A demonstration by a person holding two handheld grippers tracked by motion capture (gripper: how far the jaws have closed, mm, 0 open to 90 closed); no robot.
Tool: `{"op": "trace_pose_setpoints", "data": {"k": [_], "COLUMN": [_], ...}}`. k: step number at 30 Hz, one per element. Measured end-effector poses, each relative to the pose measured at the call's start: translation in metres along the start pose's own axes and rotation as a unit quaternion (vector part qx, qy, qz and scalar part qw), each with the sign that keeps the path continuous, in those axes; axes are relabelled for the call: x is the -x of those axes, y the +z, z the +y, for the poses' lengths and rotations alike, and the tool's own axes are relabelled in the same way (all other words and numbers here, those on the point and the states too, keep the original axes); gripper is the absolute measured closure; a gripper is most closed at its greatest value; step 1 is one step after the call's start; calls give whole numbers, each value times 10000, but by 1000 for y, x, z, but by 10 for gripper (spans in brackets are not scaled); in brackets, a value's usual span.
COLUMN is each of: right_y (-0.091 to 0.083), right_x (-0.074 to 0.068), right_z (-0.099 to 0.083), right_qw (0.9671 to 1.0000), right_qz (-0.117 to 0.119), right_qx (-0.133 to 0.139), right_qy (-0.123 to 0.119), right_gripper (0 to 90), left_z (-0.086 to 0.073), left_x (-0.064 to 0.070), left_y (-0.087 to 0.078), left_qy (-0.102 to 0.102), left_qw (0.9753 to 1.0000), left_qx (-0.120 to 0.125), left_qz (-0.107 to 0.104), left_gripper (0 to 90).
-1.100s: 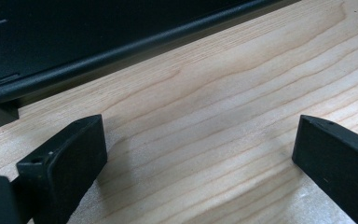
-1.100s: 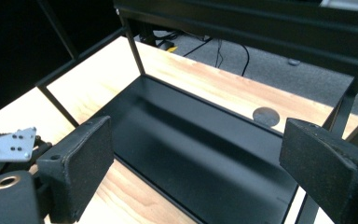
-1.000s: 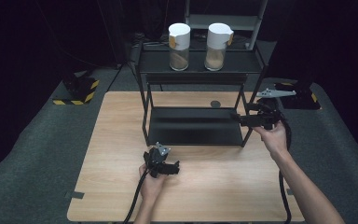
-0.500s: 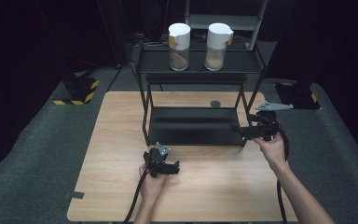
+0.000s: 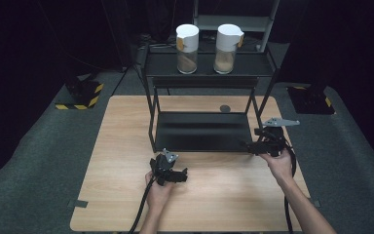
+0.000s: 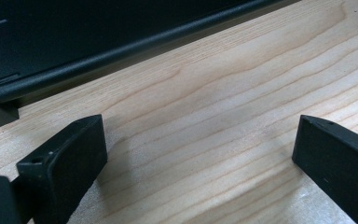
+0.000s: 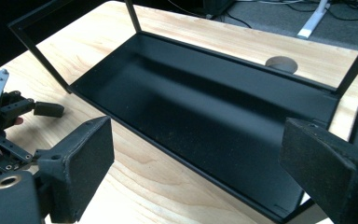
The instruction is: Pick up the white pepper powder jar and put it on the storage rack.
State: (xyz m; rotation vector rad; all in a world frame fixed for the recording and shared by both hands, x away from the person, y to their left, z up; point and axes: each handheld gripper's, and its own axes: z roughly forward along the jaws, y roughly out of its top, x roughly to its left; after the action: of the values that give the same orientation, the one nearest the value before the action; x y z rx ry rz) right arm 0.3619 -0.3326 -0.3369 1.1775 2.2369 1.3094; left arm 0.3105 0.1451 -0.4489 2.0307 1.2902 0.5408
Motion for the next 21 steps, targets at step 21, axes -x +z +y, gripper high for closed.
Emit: {"op": "trace_pose_setpoints", "data": {"k": [21], "right_y": [23], "right_x": [-6], "right_z": [-28], "right_qw": [9999], "right_qz": [42], "right_qx": [-144], "right_qy": [-11], "right_gripper": [101], "left_z": [0], "left_x": [0], "left_y": [0], "left_qy": [-4], "left_qw": [10000], "left_qx": [3], "left_qz": [-1], "left_gripper": [30]}}
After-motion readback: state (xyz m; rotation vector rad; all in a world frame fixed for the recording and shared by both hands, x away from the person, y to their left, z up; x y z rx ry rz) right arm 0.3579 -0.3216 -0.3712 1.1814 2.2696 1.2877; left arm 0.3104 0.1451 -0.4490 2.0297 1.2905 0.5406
